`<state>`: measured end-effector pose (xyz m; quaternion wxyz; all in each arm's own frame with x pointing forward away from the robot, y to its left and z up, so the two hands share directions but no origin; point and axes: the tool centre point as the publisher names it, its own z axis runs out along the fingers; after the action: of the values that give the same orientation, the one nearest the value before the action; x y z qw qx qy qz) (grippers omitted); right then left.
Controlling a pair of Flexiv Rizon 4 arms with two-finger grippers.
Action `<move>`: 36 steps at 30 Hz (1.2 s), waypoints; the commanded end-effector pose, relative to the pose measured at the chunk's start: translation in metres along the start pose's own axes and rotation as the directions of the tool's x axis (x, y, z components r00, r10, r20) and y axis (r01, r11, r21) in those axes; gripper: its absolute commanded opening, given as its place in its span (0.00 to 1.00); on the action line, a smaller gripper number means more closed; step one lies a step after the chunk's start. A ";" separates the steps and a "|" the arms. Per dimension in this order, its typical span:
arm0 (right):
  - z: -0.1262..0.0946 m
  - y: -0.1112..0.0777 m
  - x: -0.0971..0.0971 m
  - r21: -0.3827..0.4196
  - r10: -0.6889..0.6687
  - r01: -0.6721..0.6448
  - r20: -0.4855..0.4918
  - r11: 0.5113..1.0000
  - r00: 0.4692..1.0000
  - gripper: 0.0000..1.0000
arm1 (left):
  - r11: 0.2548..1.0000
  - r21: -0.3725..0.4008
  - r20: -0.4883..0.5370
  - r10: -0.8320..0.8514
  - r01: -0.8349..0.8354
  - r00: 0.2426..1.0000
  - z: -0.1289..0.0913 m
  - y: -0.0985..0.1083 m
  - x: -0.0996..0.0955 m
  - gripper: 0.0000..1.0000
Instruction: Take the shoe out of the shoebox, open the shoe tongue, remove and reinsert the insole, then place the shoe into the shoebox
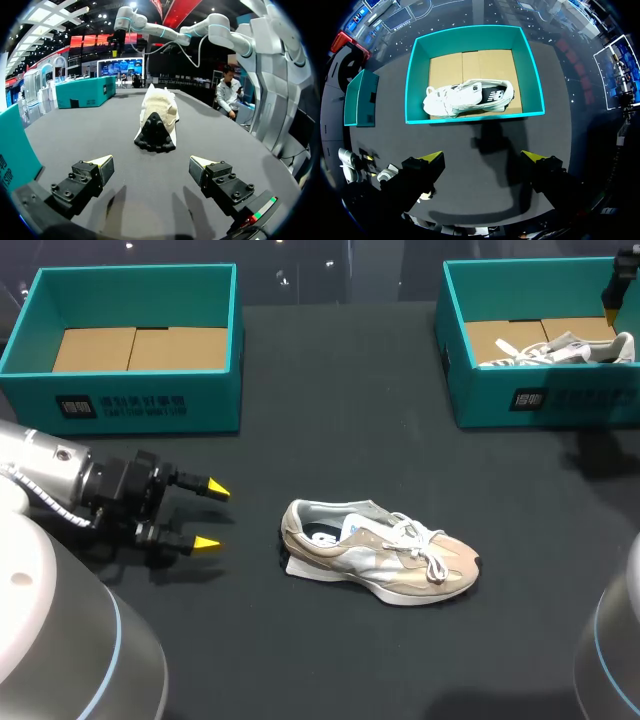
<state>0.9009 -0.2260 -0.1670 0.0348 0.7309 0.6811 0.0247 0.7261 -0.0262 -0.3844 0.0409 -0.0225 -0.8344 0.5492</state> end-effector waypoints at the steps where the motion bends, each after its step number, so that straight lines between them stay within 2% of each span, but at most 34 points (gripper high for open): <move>1: 0.000 0.000 0.000 0.000 0.001 -0.001 0.001 1.000 1.000 1.00 | 1.000 0.004 -0.014 0.005 -0.005 1.000 0.014 -0.001 -0.005 1.00; 19: 0.000 0.000 0.000 0.000 0.001 -0.001 0.001 1.000 1.000 1.00 | 0.998 0.049 -0.115 0.041 -0.035 0.993 0.061 -0.009 -0.005 1.00; 36: 0.000 0.000 0.000 0.000 0.001 -0.001 0.001 1.000 1.000 1.00 | 0.997 0.072 -0.168 0.043 -0.032 0.985 0.100 -0.016 -0.005 1.00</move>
<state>0.9009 -0.2260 -0.1670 0.0348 0.7309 0.6811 0.0247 0.7187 -0.1176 -0.4040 0.0999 -0.0825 -0.8088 0.5736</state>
